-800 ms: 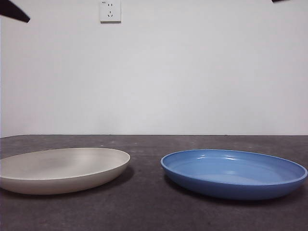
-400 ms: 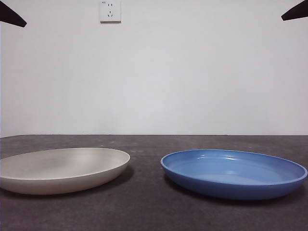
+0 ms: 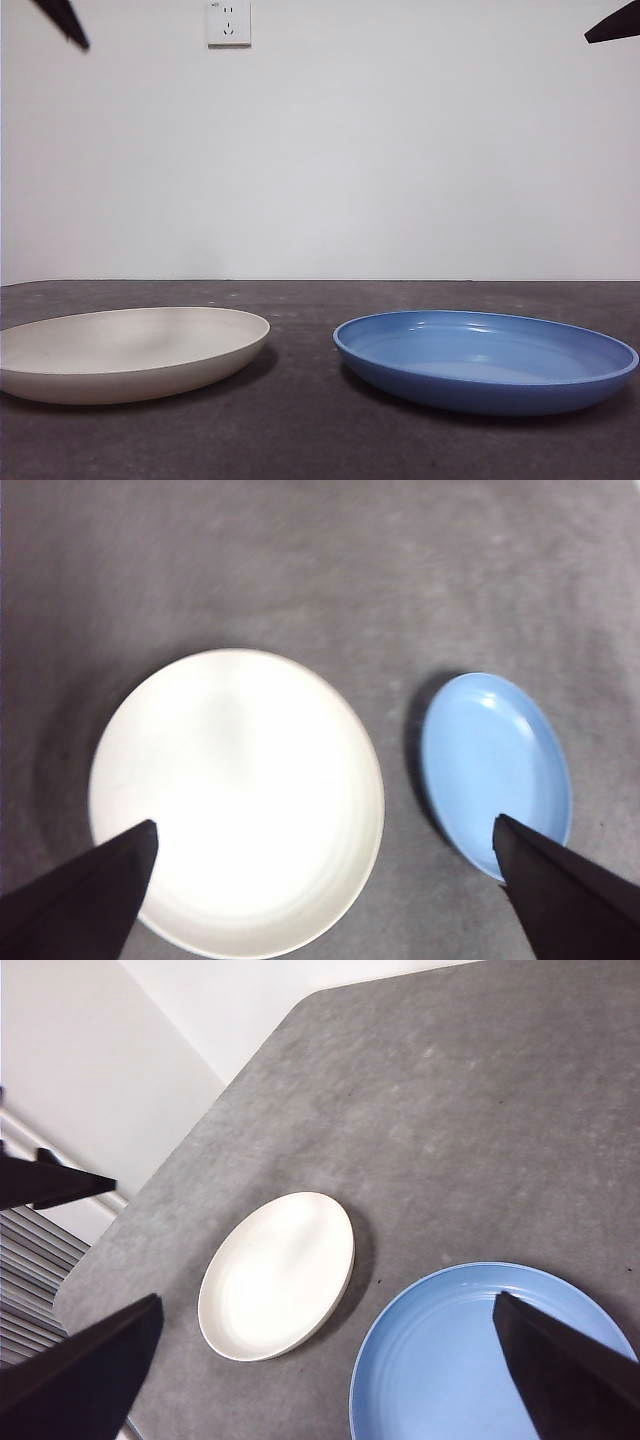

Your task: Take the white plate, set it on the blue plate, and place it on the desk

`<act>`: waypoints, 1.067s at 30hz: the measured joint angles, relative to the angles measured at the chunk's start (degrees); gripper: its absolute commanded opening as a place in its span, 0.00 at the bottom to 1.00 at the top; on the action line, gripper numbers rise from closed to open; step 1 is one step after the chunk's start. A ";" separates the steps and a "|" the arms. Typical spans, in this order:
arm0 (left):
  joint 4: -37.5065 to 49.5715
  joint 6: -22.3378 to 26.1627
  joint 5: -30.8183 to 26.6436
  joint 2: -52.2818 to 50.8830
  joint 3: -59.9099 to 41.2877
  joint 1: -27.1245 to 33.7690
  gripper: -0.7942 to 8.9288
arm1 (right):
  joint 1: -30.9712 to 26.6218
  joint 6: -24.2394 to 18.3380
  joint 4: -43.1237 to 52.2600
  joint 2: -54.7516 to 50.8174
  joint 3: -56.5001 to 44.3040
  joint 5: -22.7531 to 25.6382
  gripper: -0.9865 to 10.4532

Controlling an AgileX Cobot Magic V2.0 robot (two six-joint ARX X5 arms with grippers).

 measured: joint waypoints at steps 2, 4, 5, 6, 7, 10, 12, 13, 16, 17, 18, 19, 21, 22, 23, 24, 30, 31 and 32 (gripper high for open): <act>-0.15 0.24 1.01 3.21 0.00 1.51 0.69 | 0.11 0.00 0.00 0.00 0.00 0.00 0.63; -0.11 0.76 1.03 6.58 0.00 2.51 0.69 | 0.52 0.00 -0.02 0.00 0.00 -0.02 0.63; -0.11 1.22 1.03 8.39 0.00 2.84 0.69 | 0.74 0.00 -0.02 0.00 0.00 0.00 0.63; -0.09 1.81 1.11 10.19 0.00 3.08 0.69 | 0.87 0.00 -0.02 0.00 0.00 -0.02 0.63; -0.04 2.40 1.25 12.02 0.00 3.28 0.69 | 1.11 0.00 -0.02 0.00 0.00 -0.02 0.63; 0.79 4.31 1.44 16.79 0.00 3.69 0.69 | 1.49 0.00 -0.02 0.00 0.00 0.00 0.63; 1.75 5.25 1.46 20.31 0.02 3.93 0.69 | 1.79 0.00 -0.02 0.00 0.00 0.00 0.63; 2.27 5.62 1.46 22.03 0.02 4.00 0.69 | 1.88 0.00 -0.02 0.00 0.00 -0.02 0.63; 3.63 6.34 1.46 26.05 0.02 4.13 0.68 | 1.88 0.00 -0.02 0.00 0.00 -0.02 0.63; 4.04 6.43 1.46 27.15 0.02 4.15 0.68 | 1.88 0.00 -0.02 0.00 0.00 -0.02 0.63; 4.35 6.45 1.46 28.02 0.02 4.15 0.68 | 1.88 0.00 -0.02 0.00 0.00 -0.02 0.63; 4.55 6.47 1.46 28.65 0.02 4.15 0.68 | 1.88 0.00 -0.02 0.00 0.00 -0.02 0.63; 5.18 6.49 1.49 30.03 0.02 4.15 0.68 | 1.88 0.00 -0.02 0.00 0.00 0.00 0.63; 5.33 6.54 1.46 30.67 0.02 4.15 0.68 | 1.88 0.00 -0.02 0.00 0.00 0.00 0.63; 5.35 6.58 1.46 31.39 0.02 4.15 0.68 | 1.88 0.00 -0.02 0.00 0.00 0.00 0.63; 5.35 6.62 1.46 32.02 0.02 4.15 0.68 | 1.88 -0.04 -0.02 0.00 0.00 0.00 0.63; 6.45 6.64 2.29 34.21 0.02 4.15 0.68 | 1.88 -0.63 -0.02 0.00 0.00 0.00 0.63; 6.58 6.64 2.78 34.45 0.02 4.15 0.67 | 1.88 -0.83 -0.02 0.00 0.00 0.00 0.63; 6.58 6.64 3.43 34.64 0.02 4.15 0.64 | 1.88 -0.90 -0.02 0.00 0.00 0.00 0.63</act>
